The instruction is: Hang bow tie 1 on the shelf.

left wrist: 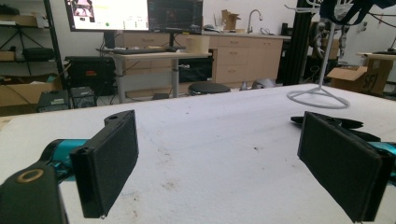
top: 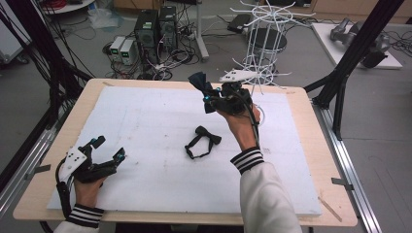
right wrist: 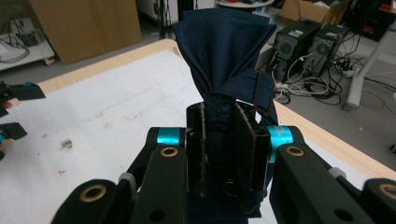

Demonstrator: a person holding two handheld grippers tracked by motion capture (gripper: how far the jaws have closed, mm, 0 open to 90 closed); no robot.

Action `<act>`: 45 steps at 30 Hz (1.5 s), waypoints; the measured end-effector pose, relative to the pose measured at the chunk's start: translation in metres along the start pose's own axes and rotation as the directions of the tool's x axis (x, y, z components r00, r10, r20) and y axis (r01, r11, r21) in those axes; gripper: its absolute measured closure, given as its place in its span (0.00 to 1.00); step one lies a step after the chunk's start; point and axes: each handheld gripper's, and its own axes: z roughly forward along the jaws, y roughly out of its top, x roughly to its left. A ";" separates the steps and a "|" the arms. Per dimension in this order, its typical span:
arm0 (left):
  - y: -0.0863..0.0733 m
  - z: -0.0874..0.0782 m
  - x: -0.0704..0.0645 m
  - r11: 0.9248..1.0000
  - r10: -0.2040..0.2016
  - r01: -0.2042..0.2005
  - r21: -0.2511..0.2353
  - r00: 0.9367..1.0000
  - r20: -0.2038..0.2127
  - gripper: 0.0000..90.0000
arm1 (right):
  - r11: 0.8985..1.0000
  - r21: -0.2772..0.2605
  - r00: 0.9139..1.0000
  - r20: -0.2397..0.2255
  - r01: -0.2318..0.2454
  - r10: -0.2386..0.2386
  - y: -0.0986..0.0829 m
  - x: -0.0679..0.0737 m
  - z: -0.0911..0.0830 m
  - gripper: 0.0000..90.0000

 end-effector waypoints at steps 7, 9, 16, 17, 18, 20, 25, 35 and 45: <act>0.000 0.000 0.000 1.000 0.000 0.000 0.001 1.000 0.000 0.14 | 0.999 -0.039 1.000 -0.002 -0.010 0.010 0.000 -0.004 -0.013 0.84; 0.000 0.000 0.000 1.000 -0.001 0.001 0.000 1.000 0.000 0.14 | 0.999 -0.049 1.000 0.001 -0.015 0.015 0.000 -0.004 -0.017 0.84; 0.000 0.000 0.000 1.000 0.001 -0.001 -0.002 1.000 -0.001 0.14 | 0.994 -0.106 0.999 0.031 -0.007 0.010 0.002 -0.006 -0.029 0.84; 0.000 0.000 0.000 1.000 -0.001 0.001 -0.003 1.000 -0.002 0.14 | 0.994 -0.112 0.999 0.034 -0.010 0.014 0.002 -0.006 -0.031 0.84; 0.000 0.000 0.000 1.000 -0.001 0.001 -0.003 1.000 -0.003 0.14 | 0.993 -0.118 0.999 0.040 -0.012 0.017 0.002 -0.007 -0.033 0.84; 0.000 0.000 -0.001 1.000 -0.001 0.001 -0.003 1.000 -0.003 0.14 | 0.991 -0.136 0.999 0.045 -0.017 0.023 0.003 -0.010 -0.036 0.84; 0.000 0.000 0.000 1.000 0.000 0.000 -0.002 1.000 -0.002 0.14 | 0.986 -0.164 0.998 0.047 -0.035 0.044 0.003 -0.014 -0.045 0.84; 0.000 0.000 -0.001 1.000 -0.001 0.001 -0.004 1.000 -0.003 0.14 | 0.981 -0.192 0.996 0.070 -0.037 0.051 0.004 -0.019 -0.057 0.84; 0.000 0.000 -0.001 1.000 0.000 0.000 -0.001 1.000 -0.003 0.14 | 0.976 -0.214 0.994 0.085 -0.049 0.069 0.002 -0.024 -0.067 0.84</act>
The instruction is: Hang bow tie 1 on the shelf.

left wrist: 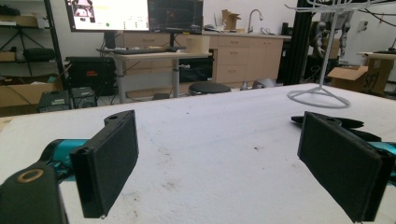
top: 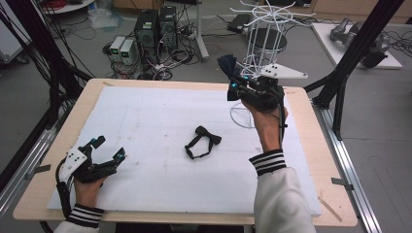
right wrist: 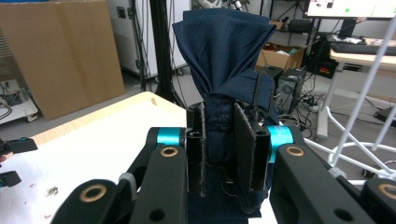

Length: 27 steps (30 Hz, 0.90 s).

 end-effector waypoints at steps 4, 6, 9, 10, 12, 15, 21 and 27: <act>0.000 0.000 0.000 1.000 -0.002 0.002 0.000 1.000 0.001 0.14 | 1.000 -0.006 1.000 0.012 -0.002 0.002 0.001 -0.002 -0.003 0.84; 0.000 0.000 0.000 1.000 0.000 0.000 -0.001 1.000 0.000 0.14 | 1.000 -0.009 1.000 0.019 0.000 0.000 0.001 -0.004 -0.006 0.84; 0.000 0.000 0.000 1.000 -0.002 0.002 0.000 1.000 0.001 0.14 | 1.000 -0.011 0.999 0.044 0.012 -0.011 0.003 -0.004 -0.009 0.84; 0.000 0.000 0.000 1.000 -0.002 0.002 -0.002 1.000 0.000 0.14 | 1.000 -0.016 0.999 0.044 0.005 -0.005 0.003 -0.005 -0.010 0.84; 0.000 0.000 0.000 1.000 -0.002 0.002 -0.001 1.000 0.000 0.14 | 1.000 -0.004 0.999 0.053 0.006 -0.006 0.002 -0.006 -0.010 0.84; 0.000 0.000 0.000 1.000 -0.001 0.001 -0.002 1.000 0.000 0.14 | 1.000 0.002 0.998 0.060 0.006 -0.006 0.001 -0.007 -0.009 0.84; 0.000 0.000 0.000 1.000 -0.001 0.001 -0.003 1.000 0.000 0.14 | 1.000 0.006 0.998 0.059 -0.002 0.001 0.001 -0.008 -0.004 0.84; 0.000 0.000 0.000 1.000 -0.002 0.002 -0.002 1.000 0.000 0.14 | 1.000 0.007 1.000 0.029 0.003 -0.004 0.001 -0.005 -0.001 0.84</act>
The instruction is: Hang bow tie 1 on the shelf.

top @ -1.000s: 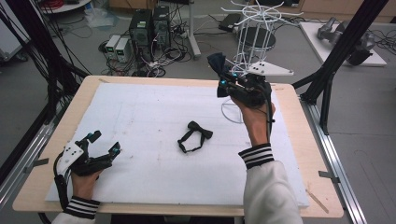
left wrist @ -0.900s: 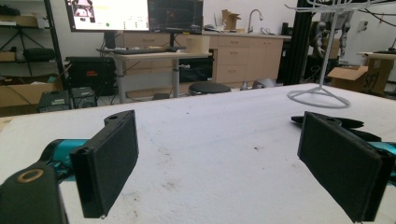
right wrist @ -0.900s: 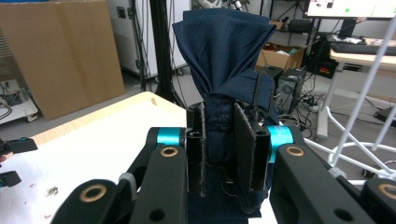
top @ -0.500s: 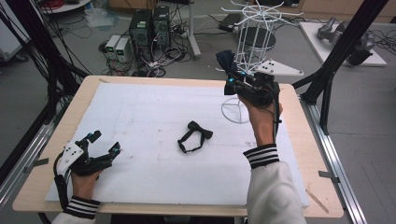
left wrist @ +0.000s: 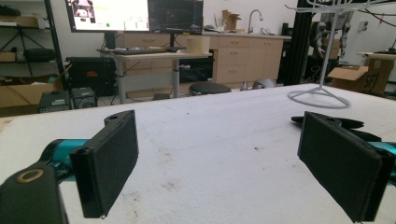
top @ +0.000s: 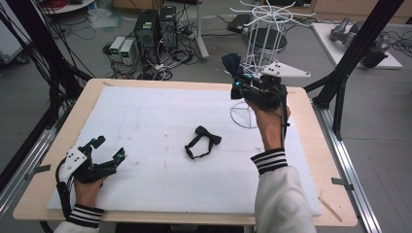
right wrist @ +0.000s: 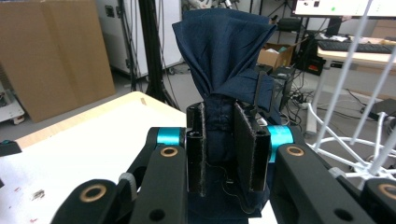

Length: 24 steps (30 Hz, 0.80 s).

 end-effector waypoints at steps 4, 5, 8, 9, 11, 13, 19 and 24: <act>0.000 0.000 0.000 1.000 0.000 0.000 0.000 1.000 0.000 0.14 | 1.000 0.001 1.000 -0.013 0.010 -0.010 0.001 0.004 0.002 0.84; 0.000 0.000 0.000 1.000 0.000 0.000 -0.001 1.000 0.000 0.14 | 1.000 0.004 1.000 -0.019 0.006 -0.006 0.001 0.005 0.003 0.84; 0.000 0.000 0.000 1.000 -0.001 0.001 -0.003 1.000 0.000 0.14 | 1.000 0.016 1.000 -0.028 0.006 -0.005 0.000 0.006 0.007 0.84; 0.000 0.000 0.000 1.000 -0.001 0.001 -0.003 1.000 0.000 0.14 | 1.000 0.018 1.000 -0.031 0.003 -0.003 0.000 0.006 0.008 0.84; 0.000 0.000 0.000 1.000 -0.001 0.001 -0.003 1.000 0.001 0.14 | 1.000 0.020 0.999 -0.037 0.002 -0.001 0.000 0.007 0.010 0.84; 0.000 0.000 0.000 1.000 -0.001 0.001 -0.003 1.000 0.000 0.14 | 1.000 0.025 0.999 -0.042 -0.004 0.005 -0.001 0.006 0.012 0.84; 0.000 0.000 0.000 1.000 0.002 -0.002 0.001 1.000 -0.001 0.14 | 0.998 0.045 0.996 -0.064 -0.054 0.056 -0.005 -0.003 0.019 0.84; 0.000 0.000 0.000 1.000 0.002 -0.002 -0.001 1.000 -0.001 0.14 | 0.996 0.050 0.995 -0.063 -0.076 0.080 -0.007 -0.009 0.021 0.84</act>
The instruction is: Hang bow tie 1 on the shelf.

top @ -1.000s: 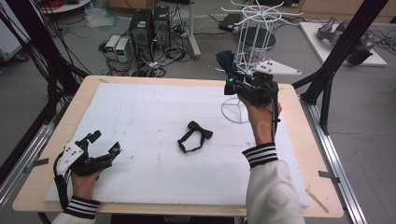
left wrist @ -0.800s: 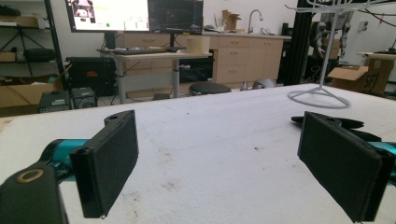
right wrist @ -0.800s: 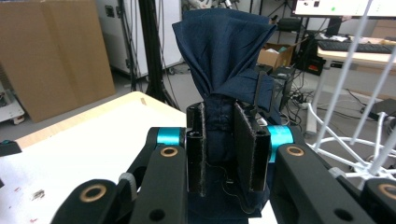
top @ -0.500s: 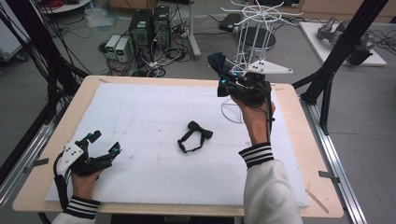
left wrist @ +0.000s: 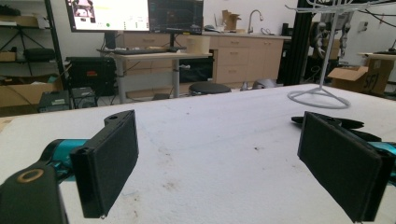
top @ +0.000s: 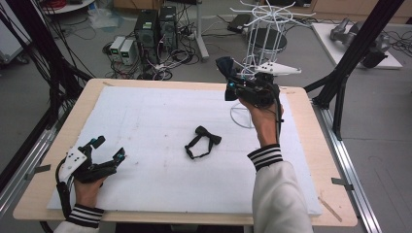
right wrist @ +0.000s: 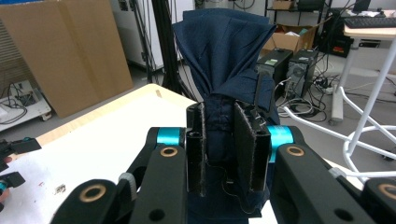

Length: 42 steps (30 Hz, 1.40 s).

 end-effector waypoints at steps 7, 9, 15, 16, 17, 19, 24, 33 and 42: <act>0.000 0.000 0.000 1.000 0.000 0.000 0.002 1.000 0.001 0.14 | 1.000 0.007 1.000 0.016 -0.027 0.027 -0.003 -0.010 0.000 0.84; 0.000 0.000 0.000 1.000 0.000 0.000 0.002 1.000 0.001 0.14 | 0.999 0.009 0.999 0.024 -0.034 0.033 -0.004 -0.012 0.000 0.84; 0.000 0.000 0.000 1.000 0.000 0.000 0.002 1.000 0.001 0.14 | 0.999 0.013 0.998 0.041 -0.046 0.046 -0.005 -0.019 -0.003 0.84; 0.000 0.000 0.000 1.000 -0.001 0.001 0.001 1.000 0.001 0.14 | 0.999 0.015 0.998 0.043 -0.044 0.043 -0.005 -0.020 -0.003 0.84; 0.000 0.000 0.000 1.000 -0.001 0.001 0.002 1.000 0.001 0.14 | 0.999 0.015 0.998 0.044 -0.049 0.048 -0.006 -0.021 -0.004 0.84; 0.000 0.000 0.000 1.000 -0.001 0.001 0.001 1.000 0.001 0.14 | 0.999 0.015 0.997 0.052 -0.051 0.050 -0.006 -0.022 -0.004 0.84; 0.000 0.000 0.000 1.000 -0.001 0.001 0.001 1.000 0.000 0.14 | 0.998 0.020 0.997 0.058 -0.060 0.059 -0.007 -0.026 -0.006 0.84; 0.000 0.000 0.000 1.000 -0.001 0.001 0.001 1.000 0.001 0.14 | 0.998 0.018 0.996 0.067 -0.066 0.065 -0.008 -0.029 -0.007 0.84; 0.000 0.000 0.000 1.000 -0.001 0.001 -0.001 1.000 0.001 0.14 | 0.998 0.025 0.996 0.067 -0.060 0.059 -0.009 -0.030 -0.004 0.84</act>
